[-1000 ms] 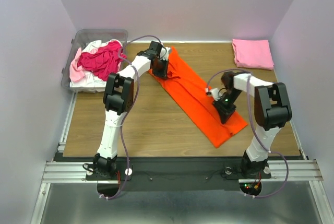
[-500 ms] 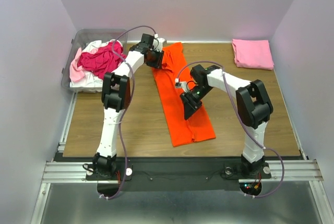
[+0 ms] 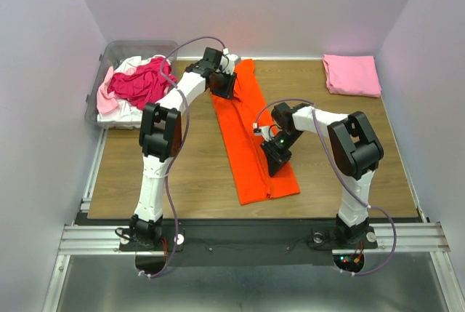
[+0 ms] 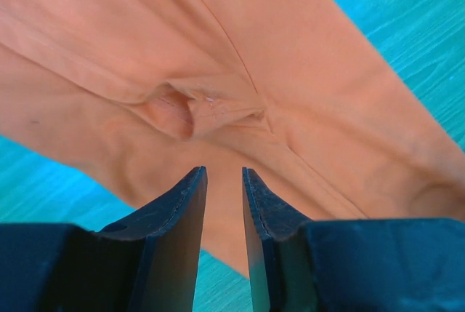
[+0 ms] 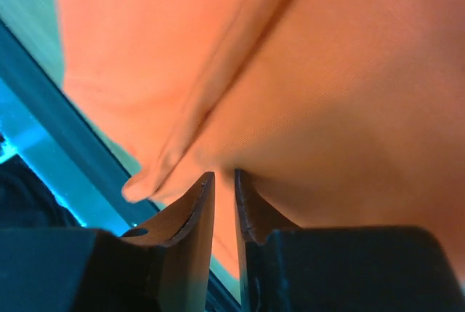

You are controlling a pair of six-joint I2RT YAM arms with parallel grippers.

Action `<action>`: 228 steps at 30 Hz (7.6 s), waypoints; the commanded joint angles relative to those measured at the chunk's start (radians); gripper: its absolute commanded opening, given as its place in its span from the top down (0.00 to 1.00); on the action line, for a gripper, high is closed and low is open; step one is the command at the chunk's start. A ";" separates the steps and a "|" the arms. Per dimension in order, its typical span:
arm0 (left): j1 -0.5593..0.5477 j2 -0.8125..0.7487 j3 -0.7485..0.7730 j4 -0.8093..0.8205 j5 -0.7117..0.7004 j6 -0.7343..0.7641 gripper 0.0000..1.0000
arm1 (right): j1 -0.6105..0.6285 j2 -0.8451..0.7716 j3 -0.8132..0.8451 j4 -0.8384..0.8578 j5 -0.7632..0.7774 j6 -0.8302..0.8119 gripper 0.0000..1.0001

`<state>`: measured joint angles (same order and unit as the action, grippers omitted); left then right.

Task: Fold and stack the t-shirts

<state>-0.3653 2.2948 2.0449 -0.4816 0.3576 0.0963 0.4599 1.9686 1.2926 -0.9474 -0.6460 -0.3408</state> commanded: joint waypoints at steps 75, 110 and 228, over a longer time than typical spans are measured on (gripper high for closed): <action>0.078 0.190 0.176 0.112 0.179 -0.071 0.53 | -0.184 0.446 0.722 0.515 0.111 0.473 0.62; -0.144 -1.278 -1.399 0.144 0.377 1.016 0.35 | 0.170 -0.728 -0.473 0.446 0.192 -0.478 0.27; 0.077 -0.512 -0.662 0.218 0.319 0.957 0.35 | -0.130 -0.186 0.117 0.498 0.103 -0.662 0.50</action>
<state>-0.2859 1.9926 1.5475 -0.2508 0.5972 1.0382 0.3298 1.9755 1.5276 -0.4511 -0.4732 -1.0122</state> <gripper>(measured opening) 0.669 0.533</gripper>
